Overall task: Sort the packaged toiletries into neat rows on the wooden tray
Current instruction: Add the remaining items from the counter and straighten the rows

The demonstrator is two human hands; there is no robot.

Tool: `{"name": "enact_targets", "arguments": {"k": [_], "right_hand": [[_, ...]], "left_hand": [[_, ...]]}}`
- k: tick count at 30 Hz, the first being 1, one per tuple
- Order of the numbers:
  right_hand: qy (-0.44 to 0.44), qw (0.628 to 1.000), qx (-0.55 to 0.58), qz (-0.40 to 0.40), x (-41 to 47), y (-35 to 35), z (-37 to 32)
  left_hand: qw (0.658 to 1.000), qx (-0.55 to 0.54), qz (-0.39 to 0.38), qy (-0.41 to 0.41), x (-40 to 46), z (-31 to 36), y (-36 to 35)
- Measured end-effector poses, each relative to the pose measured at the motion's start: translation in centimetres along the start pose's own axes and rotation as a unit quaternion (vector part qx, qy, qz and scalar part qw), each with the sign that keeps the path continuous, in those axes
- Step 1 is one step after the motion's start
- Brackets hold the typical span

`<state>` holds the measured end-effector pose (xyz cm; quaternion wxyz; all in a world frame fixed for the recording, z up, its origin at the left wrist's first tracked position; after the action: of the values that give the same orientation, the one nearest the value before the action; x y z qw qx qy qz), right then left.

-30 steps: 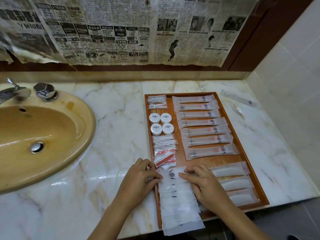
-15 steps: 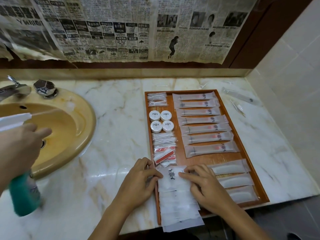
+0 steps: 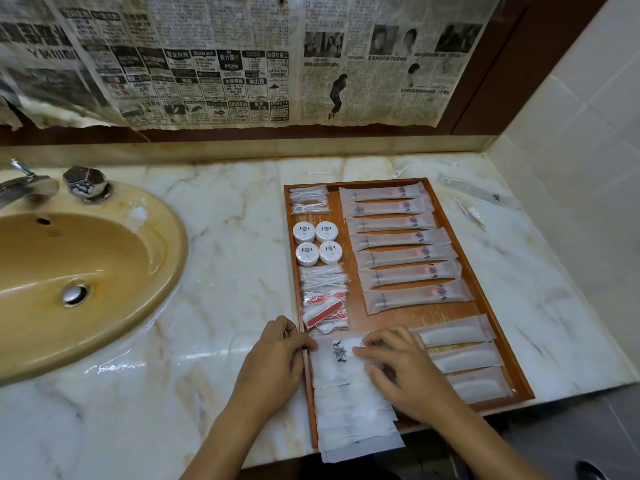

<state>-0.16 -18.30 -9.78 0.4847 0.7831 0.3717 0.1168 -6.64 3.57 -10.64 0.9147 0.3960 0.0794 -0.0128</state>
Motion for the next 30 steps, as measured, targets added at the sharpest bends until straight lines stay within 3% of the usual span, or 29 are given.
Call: {"name": "enact_targets", "arguments": {"k": [10,16,22,30], "right_hand": [[0.011,1.000,0.014,0.020,0.2,0.1,0.0],[0.010,0.995,0.067,0.071,0.7,2.0,0.8],[0.000,0.990,0.092,0.109,1.1,6.0,3.1],[-0.053,0.964,0.121,0.230,0.3,13.6,10.4]], "left_hand": [[1.000,0.006,0.000,0.012,0.2,0.3,0.1],[1.000,-0.007,0.025,0.015,0.9,1.6,0.9],[0.998,-0.018,0.050,-0.025,4.5,5.8,1.3],[0.996,-0.030,0.032,-0.083,12.3,14.9,0.1]]}}
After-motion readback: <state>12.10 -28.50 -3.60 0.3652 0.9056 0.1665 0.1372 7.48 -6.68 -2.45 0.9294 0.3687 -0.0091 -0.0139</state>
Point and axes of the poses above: each hand's wrist, its own x-axis towards the middle knuckle, its own y-axis out of the back of the hand, z = x × y, the point moved 5 cm from there along x, towards the middle knuckle, and after that the axes turned 7 degrees about -z, right-handed, at the moved point
